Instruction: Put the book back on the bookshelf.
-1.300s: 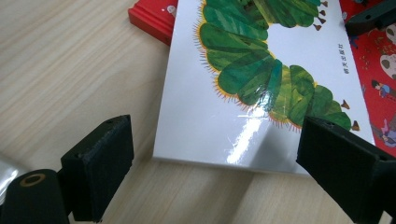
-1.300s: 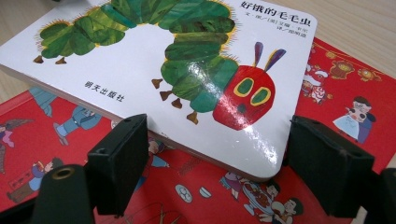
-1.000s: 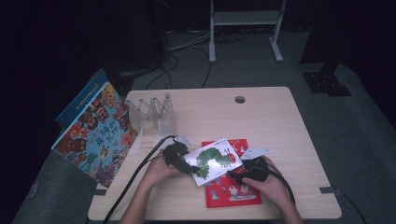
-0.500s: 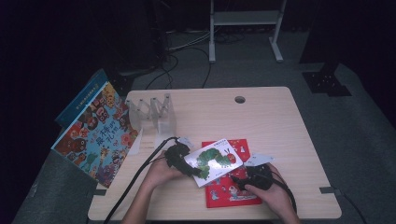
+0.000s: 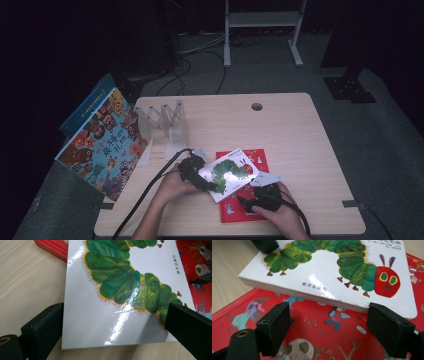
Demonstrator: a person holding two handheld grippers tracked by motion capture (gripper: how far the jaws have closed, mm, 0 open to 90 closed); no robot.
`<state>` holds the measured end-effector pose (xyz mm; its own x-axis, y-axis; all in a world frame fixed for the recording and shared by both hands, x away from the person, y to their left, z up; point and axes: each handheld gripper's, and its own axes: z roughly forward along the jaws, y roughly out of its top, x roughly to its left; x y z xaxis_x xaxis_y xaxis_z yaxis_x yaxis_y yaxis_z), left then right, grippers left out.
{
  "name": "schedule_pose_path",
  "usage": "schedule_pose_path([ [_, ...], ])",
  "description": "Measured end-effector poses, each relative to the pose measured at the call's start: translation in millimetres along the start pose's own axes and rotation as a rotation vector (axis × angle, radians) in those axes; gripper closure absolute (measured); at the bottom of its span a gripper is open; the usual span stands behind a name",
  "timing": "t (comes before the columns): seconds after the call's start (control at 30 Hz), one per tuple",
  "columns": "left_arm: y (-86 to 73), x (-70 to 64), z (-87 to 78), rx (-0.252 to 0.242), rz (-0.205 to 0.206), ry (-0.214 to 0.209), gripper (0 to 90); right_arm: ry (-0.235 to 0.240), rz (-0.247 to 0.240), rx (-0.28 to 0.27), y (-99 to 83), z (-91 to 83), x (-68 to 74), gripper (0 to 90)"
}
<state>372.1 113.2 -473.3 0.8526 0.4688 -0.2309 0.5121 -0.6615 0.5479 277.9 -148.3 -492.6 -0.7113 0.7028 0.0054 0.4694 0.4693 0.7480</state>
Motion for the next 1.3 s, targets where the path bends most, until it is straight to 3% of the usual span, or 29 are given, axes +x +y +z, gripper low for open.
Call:
schedule_pose_path([
  [0.17,-0.7,0.3,-0.4,0.006,0.000,-0.002,2.2,-0.035,0.032,0.020,7.4,8.0,4.8,9.7],
  [0.37,-2.2,-0.2,-0.1,-0.002,-0.016,-0.004,2.0,-0.051,0.039,0.046,13.2,15.7,9.8,0.4],
  [0.67,-2.0,-1.0,-0.5,0.008,-0.024,0.002,1.9,-0.064,0.057,0.053,15.9,19.4,10.7,0.0],
  [0.87,1.8,-5.0,-0.9,0.032,-0.036,0.031,1.9,-0.062,0.060,0.055,16.0,19.6,10.6,0.0],
  [0.93,2.1,-4.6,-2.7,0.010,-0.059,0.019,2.2,-0.062,0.061,0.055,16.1,19.6,10.6,0.0],
  [1.07,3.1,-4.5,-8.3,-0.018,-0.060,0.011,2.2,-0.063,0.057,0.057,16.0,19.5,10.2,0.0],
  [1.2,6.2,-7.8,-22.6,-0.080,-0.052,0.002,3.7,-0.067,0.059,0.056,16.0,19.6,9.7,0.0],
  [1.23,8.5,-11.0,-31.3,-0.119,-0.044,-0.008,4.8,-0.069,0.061,0.055,16.0,19.6,9.6,0.0],
  [1.27,8.5,-11.0,-31.3,-0.119,-0.044,-0.008,5.2,-0.069,0.061,0.055,16.0,19.6,9.6,0.0],
  [1.3,11.1,-15.1,-40.3,-0.151,-0.025,-0.016,6.2,-0.071,0.062,0.054,16.0,19.7,9.4,0.0],
])
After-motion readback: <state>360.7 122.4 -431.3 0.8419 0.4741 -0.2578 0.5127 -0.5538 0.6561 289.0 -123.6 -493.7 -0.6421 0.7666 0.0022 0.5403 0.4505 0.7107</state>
